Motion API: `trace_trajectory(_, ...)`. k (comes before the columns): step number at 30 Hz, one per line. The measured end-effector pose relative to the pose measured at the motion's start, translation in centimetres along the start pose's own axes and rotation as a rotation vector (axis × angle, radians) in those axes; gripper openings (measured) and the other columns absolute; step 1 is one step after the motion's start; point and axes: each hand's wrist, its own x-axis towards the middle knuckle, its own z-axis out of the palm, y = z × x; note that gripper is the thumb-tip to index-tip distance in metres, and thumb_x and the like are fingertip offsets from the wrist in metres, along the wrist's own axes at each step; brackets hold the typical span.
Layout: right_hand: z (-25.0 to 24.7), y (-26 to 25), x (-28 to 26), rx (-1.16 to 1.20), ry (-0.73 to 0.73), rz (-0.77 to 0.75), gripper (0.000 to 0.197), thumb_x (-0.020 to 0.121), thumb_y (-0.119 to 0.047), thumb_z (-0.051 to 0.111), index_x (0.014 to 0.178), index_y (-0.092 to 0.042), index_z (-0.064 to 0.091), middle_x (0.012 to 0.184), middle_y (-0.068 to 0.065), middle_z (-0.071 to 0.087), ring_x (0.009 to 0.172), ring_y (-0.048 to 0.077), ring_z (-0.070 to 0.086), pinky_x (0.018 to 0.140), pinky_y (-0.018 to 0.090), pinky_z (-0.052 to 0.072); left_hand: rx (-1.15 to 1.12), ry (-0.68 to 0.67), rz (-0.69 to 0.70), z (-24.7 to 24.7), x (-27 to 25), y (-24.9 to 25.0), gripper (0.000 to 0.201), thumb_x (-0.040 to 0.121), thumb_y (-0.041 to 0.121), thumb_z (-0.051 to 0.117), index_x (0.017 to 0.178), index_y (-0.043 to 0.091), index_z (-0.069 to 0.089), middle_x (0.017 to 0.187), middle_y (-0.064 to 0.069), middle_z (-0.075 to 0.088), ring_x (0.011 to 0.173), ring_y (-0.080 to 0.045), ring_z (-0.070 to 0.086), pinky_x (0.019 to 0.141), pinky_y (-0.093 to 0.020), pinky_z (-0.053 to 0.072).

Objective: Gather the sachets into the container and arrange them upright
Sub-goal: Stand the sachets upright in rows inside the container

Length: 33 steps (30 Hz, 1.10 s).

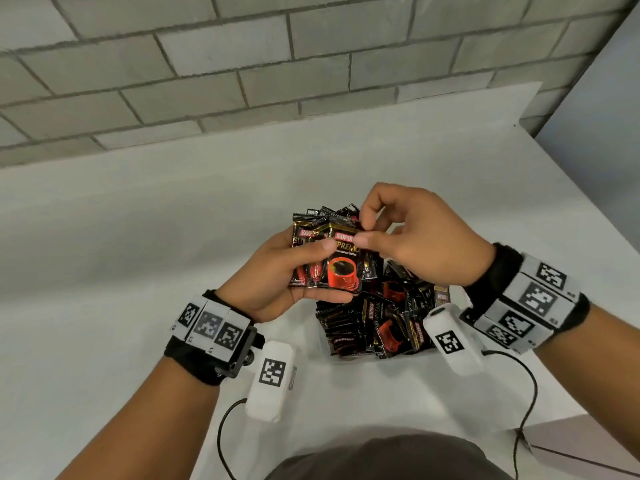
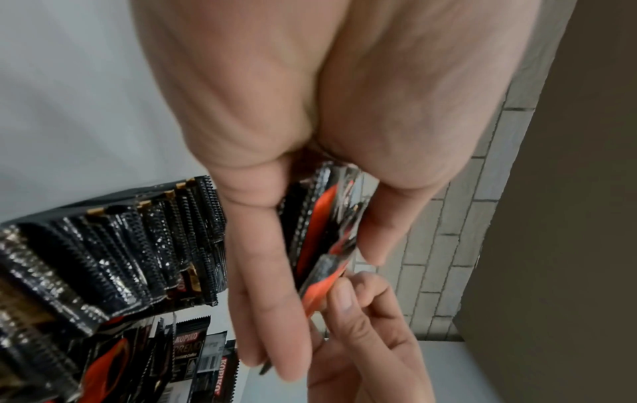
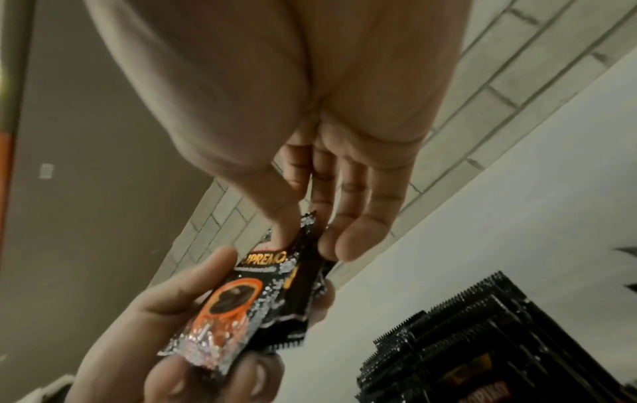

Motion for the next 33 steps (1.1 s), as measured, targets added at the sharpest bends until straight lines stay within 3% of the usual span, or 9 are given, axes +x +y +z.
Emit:
trace_trajectory(3, -0.4, 0.5, 0.1, 0.132, 0.011, 0.034, 0.020, 0.088, -0.001, 0.073, 0.094, -0.015, 0.061, 0.086, 0.005, 0.063, 0.064, 0.022, 0.070, 0.068, 0.053, 0.061, -0.053, -0.014, 0.001, -0.3, 0.0, 0.0, 0.043, 0.093, 0.014, 0.058, 0.134, 0.004, 0.057, 0.120, -0.021, 0.072, 0.100, -0.038, 0.074, 0.072, -0.044, 0.063)
trace_trajectory(7, -1.4, 0.5, -0.2, 0.240, 0.068, 0.064, 0.039, 0.090, 0.008, 0.063, 0.117, -0.018, 0.068, 0.086, 0.007, 0.052, 0.067, 0.031, 0.069, 0.070, 0.046, 0.063, -0.043, 0.056, 0.052, -0.5, 0.5, -0.5, 0.041, 0.094, 0.005, 0.057, 0.135, 0.001, 0.054, 0.119, -0.023, 0.072, 0.098, -0.045, 0.073, 0.076, -0.046, 0.063)
trace_trajectory(11, -3.0, 1.2, -0.5, 0.153, 0.110, 0.158, 0.028, 0.087, 0.000, 0.066, 0.097, -0.023, 0.079, 0.085, 0.000, 0.066, 0.061, 0.017, 0.065, 0.060, 0.034, 0.054, 0.005, 0.117, 0.098, -0.8, 1.0, -0.9, 0.036, 0.099, -0.003, 0.054, 0.135, 0.004, 0.054, 0.123, -0.019, 0.071, 0.107, -0.040, 0.072, 0.081, -0.052, 0.062)
trace_trajectory(14, -3.1, 1.5, -0.7, 0.316, 0.120, 0.231, 0.009, 0.075, -0.007, 0.069, 0.079, -0.010, 0.077, 0.082, 0.012, 0.073, 0.074, 0.032, 0.067, 0.072, 0.049, 0.057, 0.000, 0.125, 0.101, -0.8, 1.3, -1.2, 0.042, 0.099, -0.005, 0.054, 0.140, 0.006, 0.049, 0.130, -0.018, 0.068, 0.113, -0.042, 0.069, 0.082, -0.056, 0.061)
trace_trajectory(17, -2.2, 1.3, -1.2, 0.536, 0.070, 0.233, 0.017, 0.077, -0.004, 0.075, 0.086, 0.007, 0.067, 0.083, 0.029, 0.069, 0.070, 0.036, 0.068, 0.059, 0.040, 0.057, -0.006, 0.080, 0.121, -0.3, 1.2, -1.1, 0.052, 0.093, -0.006, 0.060, 0.141, 0.005, 0.048, 0.133, -0.021, 0.066, 0.115, -0.043, 0.068, 0.085, -0.058, 0.059)
trace_trajectory(19, -1.3, 1.2, -1.4, 0.497, 0.066, 0.240, 0.012, 0.083, -0.002, 0.076, 0.083, 0.004, 0.066, 0.070, 0.023, 0.066, 0.063, 0.032, 0.067, 0.053, 0.033, 0.053, -0.012, 0.043, 0.144, 0.2, 1.1, -0.9, 0.056, 0.086, -0.001, 0.065, 0.140, 0.005, 0.051, 0.132, -0.018, 0.067, 0.115, -0.042, 0.068, 0.087, -0.057, 0.059)
trace_trajectory(22, 0.3, 1.8, -1.3, 0.418, 0.105, 0.305, 0.016, 0.084, -0.003, 0.077, 0.076, -0.006, 0.063, 0.063, 0.014, 0.067, 0.059, 0.030, 0.068, 0.058, 0.037, 0.056, -0.062, 0.032, 0.179, 0.5, 1.2, -0.9, 0.050, 0.090, -0.005, 0.060, 0.138, 0.004, 0.053, 0.131, -0.020, 0.067, 0.117, -0.042, 0.067, 0.090, -0.059, 0.058)
trace_trajectory(27, 1.4, 2.4, -1.4, 0.515, 0.153, 0.375, 0.017, 0.084, 0.001, 0.076, 0.081, 0.001, 0.059, 0.065, 0.017, 0.067, 0.058, 0.028, 0.070, 0.051, 0.030, 0.057, -0.097, 0.043, 0.201, 0.0, 1.4, -1.3, 0.045, 0.099, -0.009, 0.051, 0.143, 0.001, 0.048, 0.135, -0.025, 0.063, 0.122, -0.046, 0.063, 0.093, -0.062, 0.055)
trace_trajectory(33, 0.5, 2.7, -1.1, 0.456, 0.167, 0.343, 0.029, 0.078, -0.001, 0.082, 0.100, -0.009, 0.065, 0.071, 0.010, 0.071, 0.065, 0.026, 0.070, 0.069, 0.036, 0.062, -0.203, 0.115, 0.145, 0.3, 1.2, -0.9, 0.043, 0.098, 0.008, 0.055, 0.140, 0.001, 0.049, 0.133, -0.022, 0.065, 0.118, -0.046, 0.065, 0.090, -0.069, 0.053)
